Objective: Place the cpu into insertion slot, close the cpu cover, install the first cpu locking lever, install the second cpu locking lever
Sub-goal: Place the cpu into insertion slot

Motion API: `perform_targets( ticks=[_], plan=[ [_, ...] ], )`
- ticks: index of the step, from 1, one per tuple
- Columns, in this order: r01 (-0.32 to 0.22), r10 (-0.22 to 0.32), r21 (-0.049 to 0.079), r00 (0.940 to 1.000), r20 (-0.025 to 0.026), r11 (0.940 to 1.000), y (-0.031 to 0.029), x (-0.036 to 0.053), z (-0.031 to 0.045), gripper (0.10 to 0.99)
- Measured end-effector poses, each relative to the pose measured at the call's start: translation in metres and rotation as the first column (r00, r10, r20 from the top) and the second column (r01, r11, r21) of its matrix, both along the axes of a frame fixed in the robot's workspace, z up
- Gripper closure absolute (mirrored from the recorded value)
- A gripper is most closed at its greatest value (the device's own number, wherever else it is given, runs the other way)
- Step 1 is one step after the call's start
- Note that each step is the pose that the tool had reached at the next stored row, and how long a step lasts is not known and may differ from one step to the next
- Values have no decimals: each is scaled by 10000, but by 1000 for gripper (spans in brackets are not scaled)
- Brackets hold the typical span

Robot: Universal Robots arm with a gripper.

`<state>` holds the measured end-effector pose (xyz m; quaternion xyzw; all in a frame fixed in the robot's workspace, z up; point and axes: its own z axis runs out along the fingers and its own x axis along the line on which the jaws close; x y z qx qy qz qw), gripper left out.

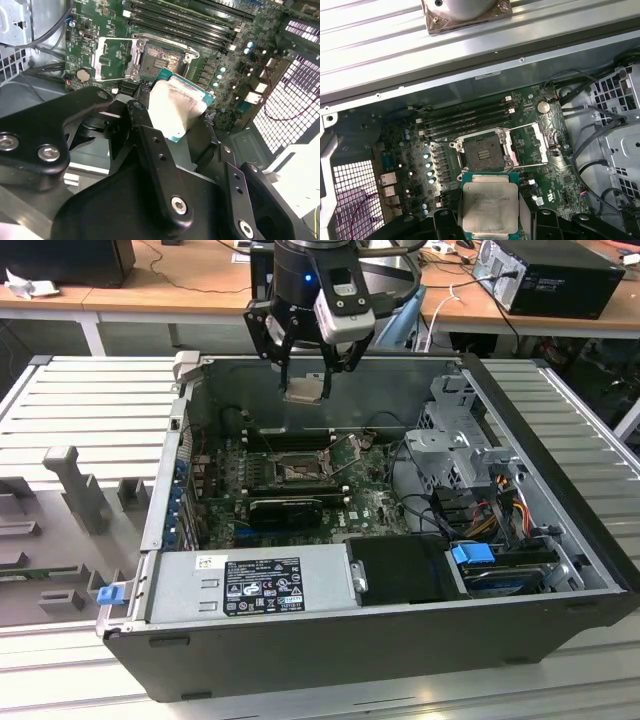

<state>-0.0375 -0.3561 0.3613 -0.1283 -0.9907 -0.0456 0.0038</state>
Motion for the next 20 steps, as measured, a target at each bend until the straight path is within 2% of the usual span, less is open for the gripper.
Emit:
perform_targets(
  ticks=[7, 12, 20],
  plan=[
    [579, -579, 1, 9983, 1, 9983, 0, 0, 0, 549],
    [1065, -1065, 0, 9943, 0, 9943, 0, 0, 0, 549],
    [1546, -1546, 0, 9880, 0, 9880, 0, 0, 0, 549]
  ],
)
